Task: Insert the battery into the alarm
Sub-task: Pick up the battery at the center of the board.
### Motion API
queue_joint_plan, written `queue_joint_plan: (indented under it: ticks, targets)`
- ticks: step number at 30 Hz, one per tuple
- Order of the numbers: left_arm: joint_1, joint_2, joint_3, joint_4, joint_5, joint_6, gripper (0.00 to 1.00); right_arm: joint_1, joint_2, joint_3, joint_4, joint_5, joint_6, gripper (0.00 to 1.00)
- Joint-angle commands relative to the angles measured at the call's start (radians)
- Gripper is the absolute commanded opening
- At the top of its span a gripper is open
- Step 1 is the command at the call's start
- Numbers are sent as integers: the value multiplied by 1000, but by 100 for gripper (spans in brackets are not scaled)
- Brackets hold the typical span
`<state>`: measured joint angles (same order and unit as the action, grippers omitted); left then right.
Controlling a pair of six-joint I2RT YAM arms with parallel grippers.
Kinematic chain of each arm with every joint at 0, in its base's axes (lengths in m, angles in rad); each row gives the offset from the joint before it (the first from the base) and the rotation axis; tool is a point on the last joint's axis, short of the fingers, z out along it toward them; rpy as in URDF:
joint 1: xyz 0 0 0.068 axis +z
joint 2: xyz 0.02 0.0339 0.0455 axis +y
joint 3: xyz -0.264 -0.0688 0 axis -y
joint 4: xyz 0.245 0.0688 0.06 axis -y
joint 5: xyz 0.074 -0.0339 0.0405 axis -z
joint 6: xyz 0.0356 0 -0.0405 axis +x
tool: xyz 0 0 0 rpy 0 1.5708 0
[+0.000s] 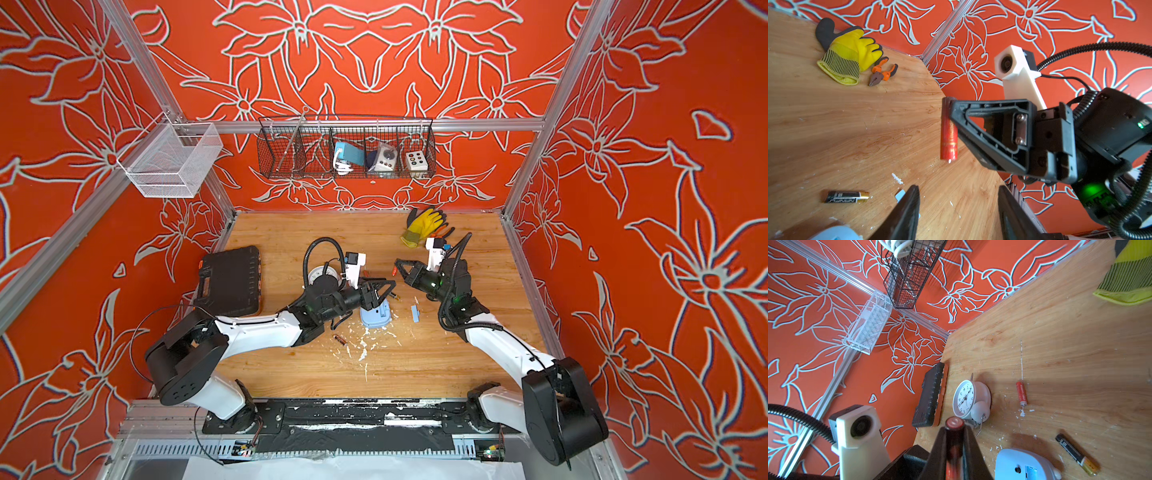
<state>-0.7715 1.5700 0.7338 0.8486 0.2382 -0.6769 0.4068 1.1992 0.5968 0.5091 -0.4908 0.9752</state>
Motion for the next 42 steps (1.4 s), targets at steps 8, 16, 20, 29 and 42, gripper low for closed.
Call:
queue_joint_plan:
  ticks: [8,16,20,29,42]
  targets:
    - [-2,3,24,28,3,2,43,39,-42,-19,28,-11,33,0]
    - [-1,0,30,23,-2,5,33,57,-68,-36,19,-22,36,0]
    - [0,-3,35,11,-6,6,27,61,-84,-42,1,-25,33,0]
    - [4,-14,26,0,1,52,12,60,-141,-46,-85,-17,-13,0]
    - [53,-62,-37,7,44,378,9,45,-276,30,-406,50,-213,52]
